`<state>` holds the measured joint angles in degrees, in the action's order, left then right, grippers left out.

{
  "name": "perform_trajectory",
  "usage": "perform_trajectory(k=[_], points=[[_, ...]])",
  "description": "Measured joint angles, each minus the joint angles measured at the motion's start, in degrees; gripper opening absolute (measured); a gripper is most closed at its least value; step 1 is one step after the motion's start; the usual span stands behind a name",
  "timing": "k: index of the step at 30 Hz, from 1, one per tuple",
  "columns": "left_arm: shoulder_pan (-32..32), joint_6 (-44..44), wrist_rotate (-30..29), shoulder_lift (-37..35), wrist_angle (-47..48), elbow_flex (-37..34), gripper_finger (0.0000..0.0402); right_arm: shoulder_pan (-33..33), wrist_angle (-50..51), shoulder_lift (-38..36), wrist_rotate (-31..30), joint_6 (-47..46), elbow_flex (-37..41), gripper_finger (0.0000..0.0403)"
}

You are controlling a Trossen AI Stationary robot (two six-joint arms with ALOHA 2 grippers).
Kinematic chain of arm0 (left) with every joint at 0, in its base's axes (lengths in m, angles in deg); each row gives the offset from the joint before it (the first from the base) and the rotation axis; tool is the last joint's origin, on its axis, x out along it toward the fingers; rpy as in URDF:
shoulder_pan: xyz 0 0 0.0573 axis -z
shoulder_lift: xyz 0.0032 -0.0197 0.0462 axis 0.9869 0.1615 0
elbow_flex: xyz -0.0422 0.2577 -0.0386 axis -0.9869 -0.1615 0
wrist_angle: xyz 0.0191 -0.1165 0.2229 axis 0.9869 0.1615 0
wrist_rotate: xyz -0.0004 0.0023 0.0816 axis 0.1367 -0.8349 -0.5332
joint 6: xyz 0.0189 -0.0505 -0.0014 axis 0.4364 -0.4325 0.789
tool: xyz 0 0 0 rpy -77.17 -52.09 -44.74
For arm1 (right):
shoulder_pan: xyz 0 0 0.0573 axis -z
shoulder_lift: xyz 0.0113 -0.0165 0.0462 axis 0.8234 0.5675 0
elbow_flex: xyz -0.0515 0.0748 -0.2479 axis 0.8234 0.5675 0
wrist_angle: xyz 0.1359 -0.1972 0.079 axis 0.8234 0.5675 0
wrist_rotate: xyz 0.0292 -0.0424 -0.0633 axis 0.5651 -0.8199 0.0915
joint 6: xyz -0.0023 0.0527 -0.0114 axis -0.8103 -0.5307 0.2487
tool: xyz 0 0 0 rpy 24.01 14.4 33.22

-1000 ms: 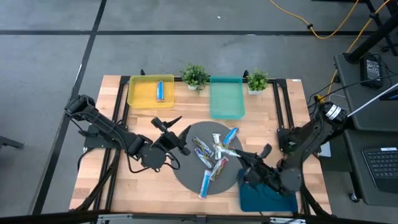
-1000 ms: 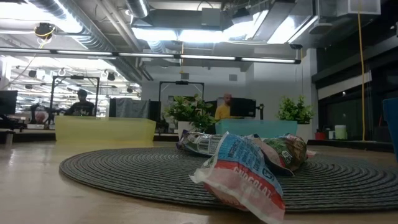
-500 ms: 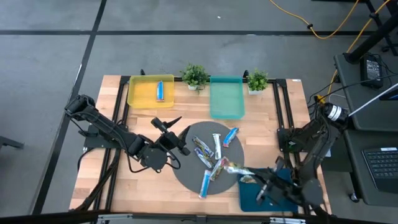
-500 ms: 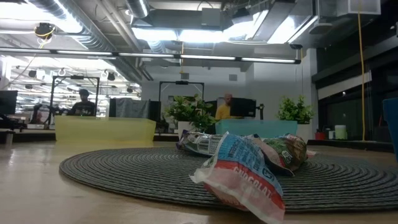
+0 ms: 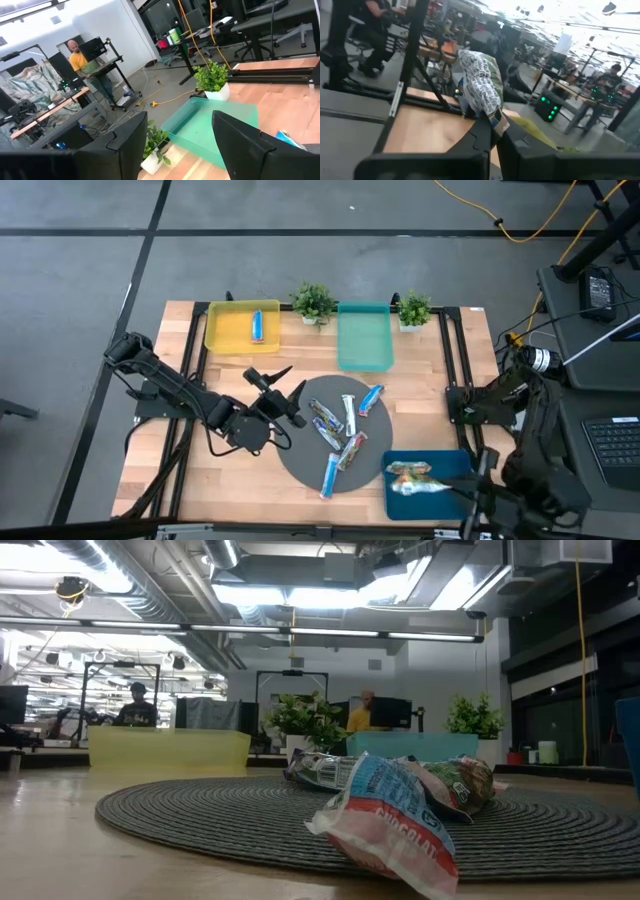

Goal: Pick and place Granola Bars by type
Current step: Put the yellow granola bar into the blue bin

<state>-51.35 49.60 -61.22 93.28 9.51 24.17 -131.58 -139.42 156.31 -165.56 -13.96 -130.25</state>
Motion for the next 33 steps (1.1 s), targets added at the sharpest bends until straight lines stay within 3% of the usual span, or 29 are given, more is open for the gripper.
perform_trajectory(k=[3,9,12,14,17,19,25,33], points=[[-0.32,0.02,0.02,0.0,0.15,0.0,0.0216,-0.42,1.73,0.02,1.58,-1.32,-2.37,0.0018],[-1.07,0.02,0.02,0.02,0.15,0.0,0.0213,0.85,3.33,0.02,14.79,-2.91,-3.48,0.0018],[-1.6,0.02,0.79,0.02,0.15,0.0,0.0212,3.5,10.01,-0.5,19.47,-6.66,-3.48,0.0018],[-1.97,0.02,2.4,0.02,0.16,0.0,0.0212,6.57,19.46,-1.55,25.57,-14.18,-3.48,0.0018],[-2.56,0.02,3.21,0.02,0.17,0.0,0.0211,14.05,36.75,-3.72,42.16,-31.47,-3.72,0.0018],[-2.82,0.02,3.23,0.02,0.17,0.0,0.021,19.5,46.3,-4.29,49.06,-39.14,-4.67,0.0018],[-2.78,0.02,5.09,0.02,0.24,0.0,0.021,28.81,72.63,-5.19,56.13,-50.11,-10.94,0.0018],[-2.68,-2.5,5.57,0.02,3.32,0.0,0.021,28.26,107.56,-6.08,58.57,-75.9,-18.59,0.002]])
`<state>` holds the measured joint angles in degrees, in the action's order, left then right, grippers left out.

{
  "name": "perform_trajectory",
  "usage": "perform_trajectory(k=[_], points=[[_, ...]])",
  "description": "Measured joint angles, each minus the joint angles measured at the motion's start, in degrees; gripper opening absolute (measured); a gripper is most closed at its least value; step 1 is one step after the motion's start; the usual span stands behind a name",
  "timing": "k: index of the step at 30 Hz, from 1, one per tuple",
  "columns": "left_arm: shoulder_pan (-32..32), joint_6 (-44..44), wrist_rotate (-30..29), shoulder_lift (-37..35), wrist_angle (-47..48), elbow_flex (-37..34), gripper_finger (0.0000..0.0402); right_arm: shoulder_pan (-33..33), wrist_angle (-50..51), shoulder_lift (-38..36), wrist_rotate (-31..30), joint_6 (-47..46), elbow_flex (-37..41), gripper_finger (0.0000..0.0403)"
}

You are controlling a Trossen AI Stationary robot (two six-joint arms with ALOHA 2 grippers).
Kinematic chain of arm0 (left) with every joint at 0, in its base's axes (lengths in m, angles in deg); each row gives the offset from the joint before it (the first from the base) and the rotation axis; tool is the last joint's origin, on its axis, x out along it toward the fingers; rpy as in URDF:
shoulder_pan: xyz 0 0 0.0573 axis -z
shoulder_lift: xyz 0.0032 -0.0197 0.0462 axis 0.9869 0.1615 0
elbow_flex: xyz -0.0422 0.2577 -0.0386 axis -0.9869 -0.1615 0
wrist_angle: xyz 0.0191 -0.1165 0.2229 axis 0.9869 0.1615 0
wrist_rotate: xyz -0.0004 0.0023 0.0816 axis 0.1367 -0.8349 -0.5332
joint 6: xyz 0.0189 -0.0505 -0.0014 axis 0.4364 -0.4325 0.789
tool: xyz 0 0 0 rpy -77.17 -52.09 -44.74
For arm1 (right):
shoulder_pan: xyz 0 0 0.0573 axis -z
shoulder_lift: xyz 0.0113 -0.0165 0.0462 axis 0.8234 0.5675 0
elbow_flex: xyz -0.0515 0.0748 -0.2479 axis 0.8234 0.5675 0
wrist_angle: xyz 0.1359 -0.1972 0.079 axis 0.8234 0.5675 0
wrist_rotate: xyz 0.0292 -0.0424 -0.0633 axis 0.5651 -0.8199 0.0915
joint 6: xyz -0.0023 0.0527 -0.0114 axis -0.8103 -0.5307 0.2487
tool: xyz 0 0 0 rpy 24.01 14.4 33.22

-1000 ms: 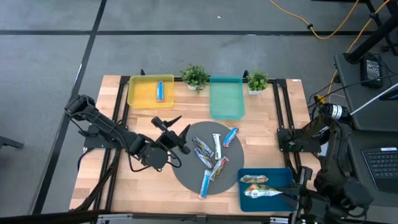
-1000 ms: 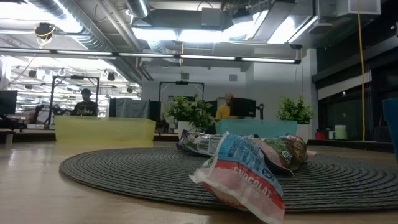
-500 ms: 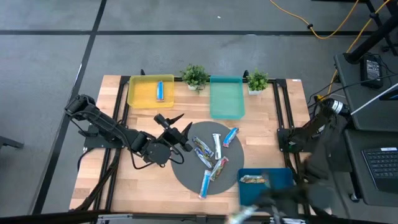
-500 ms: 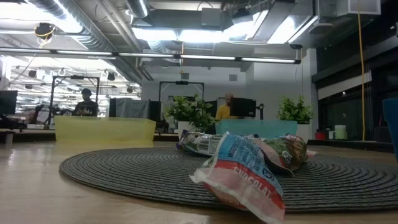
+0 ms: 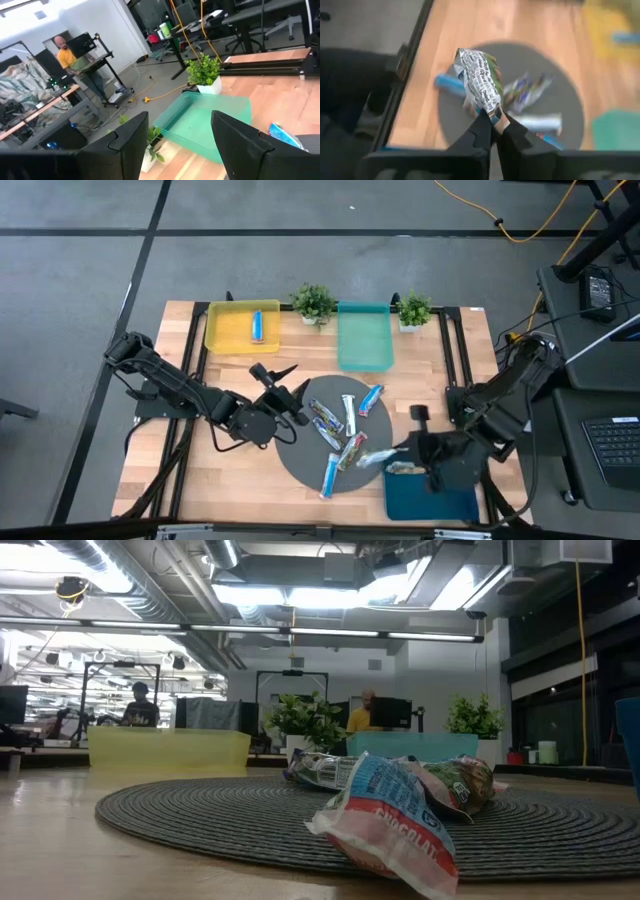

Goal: Pick and place Granola Bars by type
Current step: Put the yellow granola bar into the blue bin

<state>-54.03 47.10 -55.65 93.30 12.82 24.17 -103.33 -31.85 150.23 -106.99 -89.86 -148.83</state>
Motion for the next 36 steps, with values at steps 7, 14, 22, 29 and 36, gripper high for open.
perform_trajectory(k=[7,14,22,29,36], points=[[0.0,-2.88,0.0,0.0,1.37,0.0,0.021,-5.06,6.57,-0.06,4.58,-13.84,0.52,0.002],[0.0,-3.02,0.0,0.0,1.38,0.0,0.021,-9.47,13.62,0.05,7.62,-31.81,0.6,0.002],[0.0,-5.07,2.43,0.0,3.36,0.0,0.0206,-14.4,17.92,0.94,7.65,-45.87,4.98,0.0021],[-0.33,-5.1,3.21,0.0,3.41,0.0,0.0205,-15.67,11.18,0.96,13.42,-51.44,13.9,0.0021],[-0.33,-5.08,3.19,0.0,3.39,0.0,0.0202,-15.74,0.46,0.96,17.05,-51.44,22.42,0.0021]])
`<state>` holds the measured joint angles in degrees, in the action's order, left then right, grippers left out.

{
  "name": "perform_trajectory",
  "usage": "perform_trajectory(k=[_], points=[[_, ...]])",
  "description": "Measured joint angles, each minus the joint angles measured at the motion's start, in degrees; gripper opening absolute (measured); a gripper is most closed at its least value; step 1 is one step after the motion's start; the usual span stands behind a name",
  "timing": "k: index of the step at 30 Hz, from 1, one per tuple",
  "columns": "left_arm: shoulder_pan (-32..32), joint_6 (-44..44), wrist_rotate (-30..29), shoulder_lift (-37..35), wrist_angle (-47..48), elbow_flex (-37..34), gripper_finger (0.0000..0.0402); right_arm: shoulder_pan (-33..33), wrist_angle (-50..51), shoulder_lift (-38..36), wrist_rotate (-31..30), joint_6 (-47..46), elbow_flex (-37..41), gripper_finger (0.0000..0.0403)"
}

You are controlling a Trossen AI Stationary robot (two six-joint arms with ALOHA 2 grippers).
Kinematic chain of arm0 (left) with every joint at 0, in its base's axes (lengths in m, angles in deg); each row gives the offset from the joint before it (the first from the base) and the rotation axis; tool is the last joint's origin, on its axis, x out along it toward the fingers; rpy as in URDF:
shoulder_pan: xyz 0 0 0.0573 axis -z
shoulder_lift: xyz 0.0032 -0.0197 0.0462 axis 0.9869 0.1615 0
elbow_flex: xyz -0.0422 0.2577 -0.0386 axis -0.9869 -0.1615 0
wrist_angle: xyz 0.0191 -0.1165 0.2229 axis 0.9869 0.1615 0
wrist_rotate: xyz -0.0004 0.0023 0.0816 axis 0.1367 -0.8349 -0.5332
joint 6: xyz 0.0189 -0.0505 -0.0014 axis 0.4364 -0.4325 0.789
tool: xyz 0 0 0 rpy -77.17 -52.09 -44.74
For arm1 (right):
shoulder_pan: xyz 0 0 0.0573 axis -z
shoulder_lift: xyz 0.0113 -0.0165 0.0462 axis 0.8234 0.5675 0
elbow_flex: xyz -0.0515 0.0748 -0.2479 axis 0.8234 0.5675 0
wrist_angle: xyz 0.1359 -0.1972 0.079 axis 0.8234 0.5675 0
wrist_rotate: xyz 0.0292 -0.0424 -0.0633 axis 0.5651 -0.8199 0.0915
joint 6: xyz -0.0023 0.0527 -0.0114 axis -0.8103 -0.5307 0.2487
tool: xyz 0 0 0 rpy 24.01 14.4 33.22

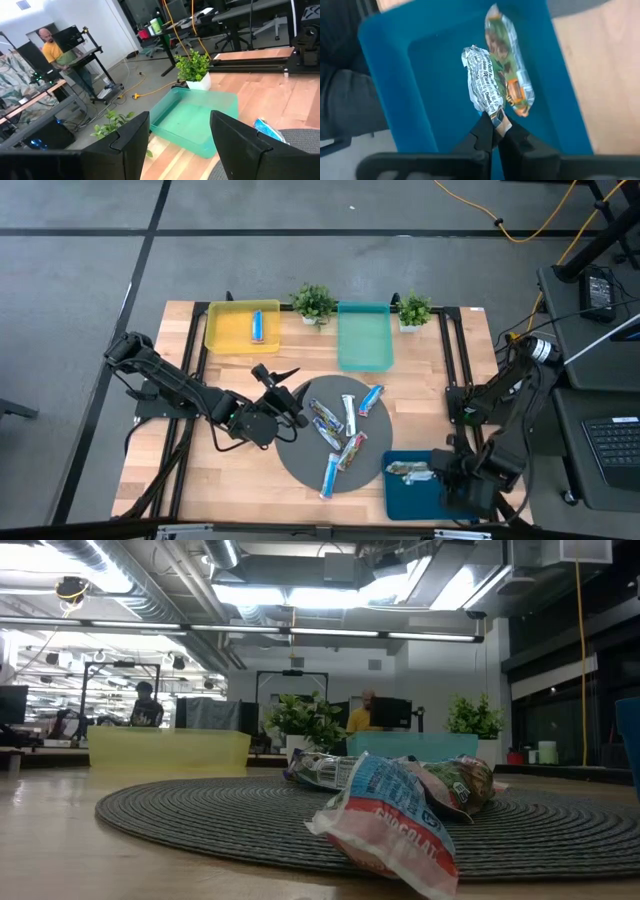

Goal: Pick and place Granola Bars by type
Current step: Put the yellow granola bar into the blue bin

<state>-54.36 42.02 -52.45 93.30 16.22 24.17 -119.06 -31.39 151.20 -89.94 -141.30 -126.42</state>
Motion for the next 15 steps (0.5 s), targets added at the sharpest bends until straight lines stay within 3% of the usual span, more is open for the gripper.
perform_trajectory(k=[6,15], points=[[0.0,0.09,0.0,0.0,-0.01,0.0,0.0205,0.11,-5.1,0.0,2.61,-0.16,4.84,0.0021],[0.0,0.04,0.04,0.0,-0.04,0.0,0.0202,0.15,-7.49,0.0,2.57,-0.11,5.98,0.0021]])
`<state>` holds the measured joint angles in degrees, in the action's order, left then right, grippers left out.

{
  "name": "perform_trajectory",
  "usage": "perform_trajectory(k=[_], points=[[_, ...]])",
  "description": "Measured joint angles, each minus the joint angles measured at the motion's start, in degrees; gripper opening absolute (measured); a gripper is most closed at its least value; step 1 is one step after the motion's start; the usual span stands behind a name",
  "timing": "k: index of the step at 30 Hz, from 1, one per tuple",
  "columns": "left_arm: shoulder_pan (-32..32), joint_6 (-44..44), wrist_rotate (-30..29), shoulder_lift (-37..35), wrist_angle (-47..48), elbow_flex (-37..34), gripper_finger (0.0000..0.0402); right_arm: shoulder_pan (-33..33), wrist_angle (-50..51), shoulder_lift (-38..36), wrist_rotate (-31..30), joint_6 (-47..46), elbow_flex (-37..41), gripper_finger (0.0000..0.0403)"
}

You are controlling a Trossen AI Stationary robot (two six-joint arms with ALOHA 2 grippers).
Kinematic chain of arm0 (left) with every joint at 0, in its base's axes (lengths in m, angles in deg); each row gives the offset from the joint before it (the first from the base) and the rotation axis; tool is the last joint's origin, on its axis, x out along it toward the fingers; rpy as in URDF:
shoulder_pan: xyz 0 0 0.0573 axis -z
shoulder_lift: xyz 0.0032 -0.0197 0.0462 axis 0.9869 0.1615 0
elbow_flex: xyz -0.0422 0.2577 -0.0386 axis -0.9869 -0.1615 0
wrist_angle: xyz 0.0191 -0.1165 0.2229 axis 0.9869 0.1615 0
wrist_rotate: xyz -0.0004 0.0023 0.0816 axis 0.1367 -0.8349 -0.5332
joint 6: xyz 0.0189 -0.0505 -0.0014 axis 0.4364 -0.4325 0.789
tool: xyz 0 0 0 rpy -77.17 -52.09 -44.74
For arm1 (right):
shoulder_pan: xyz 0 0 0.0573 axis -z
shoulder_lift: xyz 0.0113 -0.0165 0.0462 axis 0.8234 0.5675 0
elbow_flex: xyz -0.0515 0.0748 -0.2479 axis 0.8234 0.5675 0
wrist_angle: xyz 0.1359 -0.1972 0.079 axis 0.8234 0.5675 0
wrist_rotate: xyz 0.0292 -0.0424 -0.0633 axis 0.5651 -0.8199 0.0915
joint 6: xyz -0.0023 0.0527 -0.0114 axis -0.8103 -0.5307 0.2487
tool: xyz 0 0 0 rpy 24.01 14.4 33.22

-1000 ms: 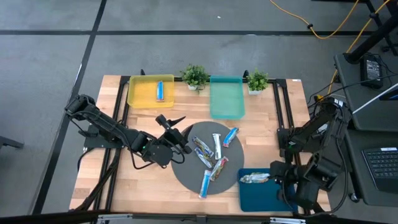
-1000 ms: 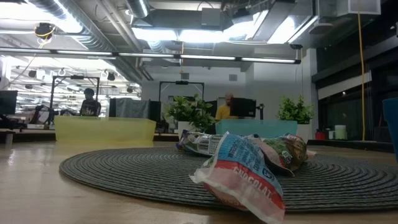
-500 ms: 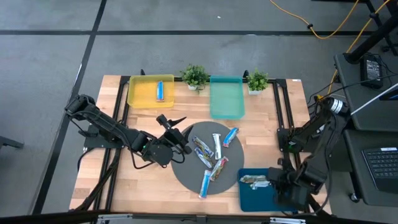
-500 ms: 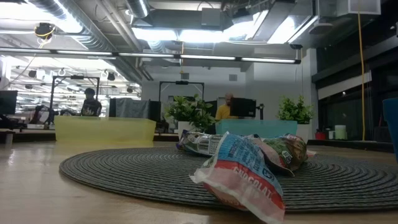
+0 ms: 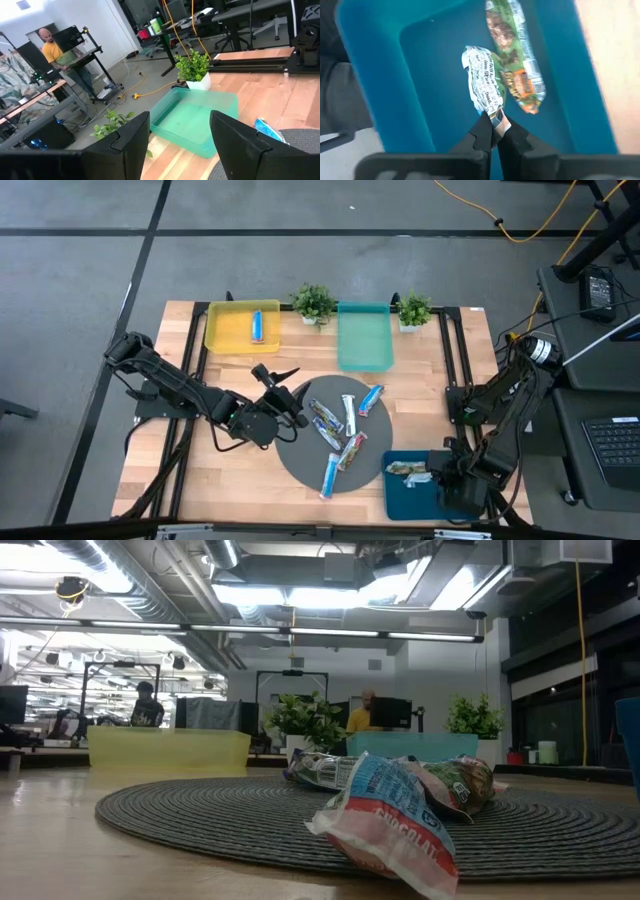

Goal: Pick and place Granola Bars by type
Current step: Put the yellow granola bar into the blue bin, then put the blue granola bar into the light green bin

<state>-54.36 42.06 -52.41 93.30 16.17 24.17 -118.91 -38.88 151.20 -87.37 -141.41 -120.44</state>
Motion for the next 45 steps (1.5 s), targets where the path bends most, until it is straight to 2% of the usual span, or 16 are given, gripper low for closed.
perform_trajectory(k=[11,22,25,31,37,42,45], points=[[0.0,-2.83,0.11,0.0,2.6,0.01,0.02,0.0,-1.33,0.0,3.37,-5.7,0.0,0.0054],[0.0,-5.99,0.44,0.0,5.49,0.02,0.0198,0.0,-0.43,0.0,3.32,-6.14,0.0,0.0127],[0.0,-4.85,4.5,0.0,5.49,0.02,0.0199,0.0,-0.43,0.0,2.79,-6.14,0.0,0.0153],[0.0,-0.81,19.04,0.0,5.53,0.02,0.0197,0.9,-0.44,0.0,-1.23,-4.99,0.0,0.0202],[0.0,1.84,30.2,0.25,6.95,0.02,0.0195,4.52,-3.47,0.0,-10.16,7.72,-0.02,0.0228],[-0.26,1.93,33.85,1.54,9.29,0.13,0.0194,9.85,-11.53,0.0,-18.19,28.11,-0.02,0.0227],[-0.71,3.93,33.94,3.4,9.82,0.06,0.0194,14.47,-19.22,0.0,-19.12,42.2,-0.02,0.0224]])
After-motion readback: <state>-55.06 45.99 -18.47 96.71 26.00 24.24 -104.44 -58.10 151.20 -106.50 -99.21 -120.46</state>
